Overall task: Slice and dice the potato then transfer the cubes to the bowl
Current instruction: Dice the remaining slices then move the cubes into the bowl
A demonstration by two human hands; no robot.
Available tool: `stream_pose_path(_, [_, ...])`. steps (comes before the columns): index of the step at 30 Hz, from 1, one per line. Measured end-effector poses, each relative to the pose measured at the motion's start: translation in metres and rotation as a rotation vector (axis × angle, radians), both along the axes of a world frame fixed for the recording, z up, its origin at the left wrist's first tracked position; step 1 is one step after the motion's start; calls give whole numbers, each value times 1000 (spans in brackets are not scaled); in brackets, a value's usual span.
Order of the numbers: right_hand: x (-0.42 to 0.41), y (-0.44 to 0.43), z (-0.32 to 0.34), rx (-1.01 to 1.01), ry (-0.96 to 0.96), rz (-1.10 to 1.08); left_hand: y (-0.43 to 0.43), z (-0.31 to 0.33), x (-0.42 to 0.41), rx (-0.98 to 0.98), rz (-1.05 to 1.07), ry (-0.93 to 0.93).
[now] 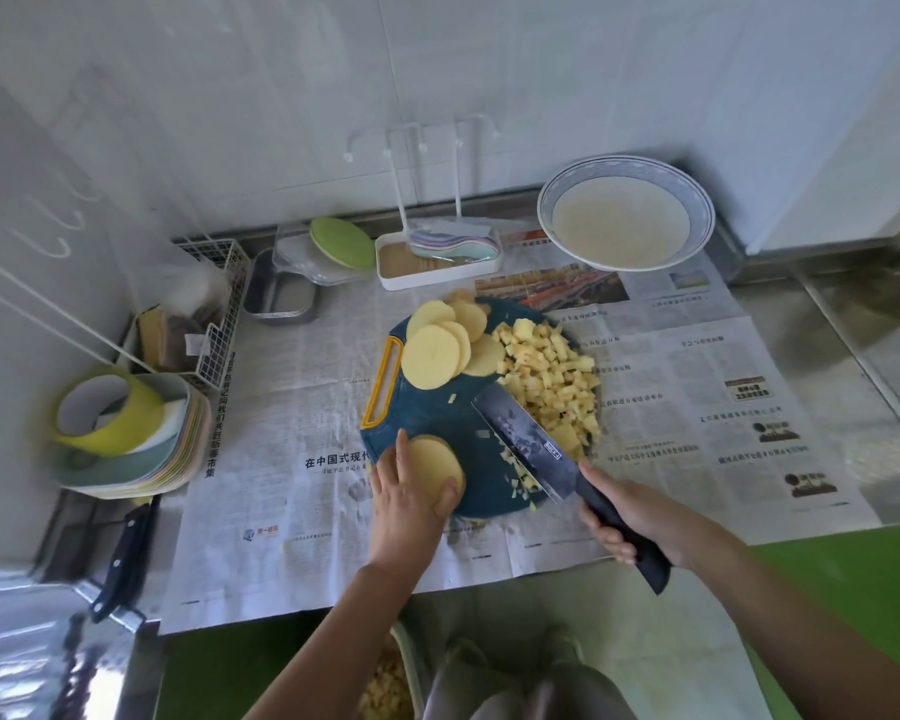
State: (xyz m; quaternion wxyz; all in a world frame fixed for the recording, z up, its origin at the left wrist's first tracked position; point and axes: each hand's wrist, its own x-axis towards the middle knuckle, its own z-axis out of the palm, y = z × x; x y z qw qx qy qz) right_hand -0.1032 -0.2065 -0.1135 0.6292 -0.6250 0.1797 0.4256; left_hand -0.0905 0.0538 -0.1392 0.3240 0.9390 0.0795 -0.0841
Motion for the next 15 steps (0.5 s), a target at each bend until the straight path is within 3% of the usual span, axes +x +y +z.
stream_pose_path(11, [11, -28, 14, -29, -82, -29, -2, 0, 0, -40, 25, -21])
stream_pose_path(15, [-7, 20, 30, -392, -517, 238, -3, -2, 1, -135, 78, -56])
